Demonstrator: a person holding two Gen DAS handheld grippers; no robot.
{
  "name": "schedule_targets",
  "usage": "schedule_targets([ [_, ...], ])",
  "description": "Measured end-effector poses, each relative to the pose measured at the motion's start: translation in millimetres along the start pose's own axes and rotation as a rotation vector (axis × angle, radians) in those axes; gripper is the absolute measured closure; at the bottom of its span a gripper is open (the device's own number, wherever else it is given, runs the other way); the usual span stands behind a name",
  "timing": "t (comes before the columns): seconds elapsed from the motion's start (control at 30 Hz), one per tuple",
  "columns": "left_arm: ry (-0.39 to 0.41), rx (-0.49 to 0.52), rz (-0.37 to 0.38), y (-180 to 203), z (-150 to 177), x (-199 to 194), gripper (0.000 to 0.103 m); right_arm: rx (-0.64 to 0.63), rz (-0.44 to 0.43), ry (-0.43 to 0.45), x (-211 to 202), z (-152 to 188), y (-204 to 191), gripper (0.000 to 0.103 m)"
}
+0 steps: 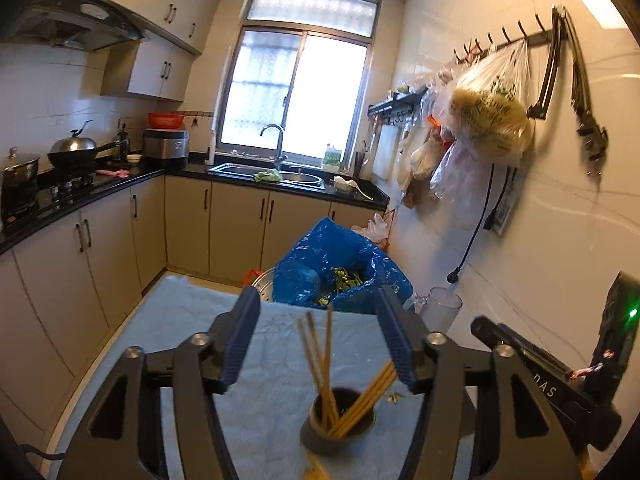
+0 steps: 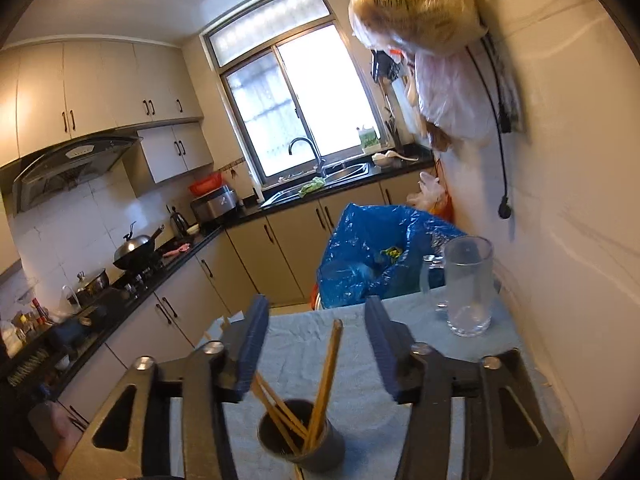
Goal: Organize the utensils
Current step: 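Move both open tools back down to the chopsticks on the towel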
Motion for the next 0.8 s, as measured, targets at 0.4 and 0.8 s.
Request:
schedule_targets([
  [0.4,-0.294,-0.058,-0.136,-66.8,149.1,-23.3,0.029,-0.120,0.031,-0.547,30.9,208.2,13.0,0.061],
  [0.8,-0.426,-0.120,-0.193,-114.1,218.7,-19.5,0.029,-0.036,-0.007,-0.632,36.6,250.5,-19.7,0.086],
])
Point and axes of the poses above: each gripper's, at about its wrist camera, not at the fingertips, and x roughly the way its jaws point, y to its right, z to its underside, the point moved 3 cm from there along x, roughly the way its jaws point, and after that the axes turned 5 degrees about -y, right-handed, at the moved point
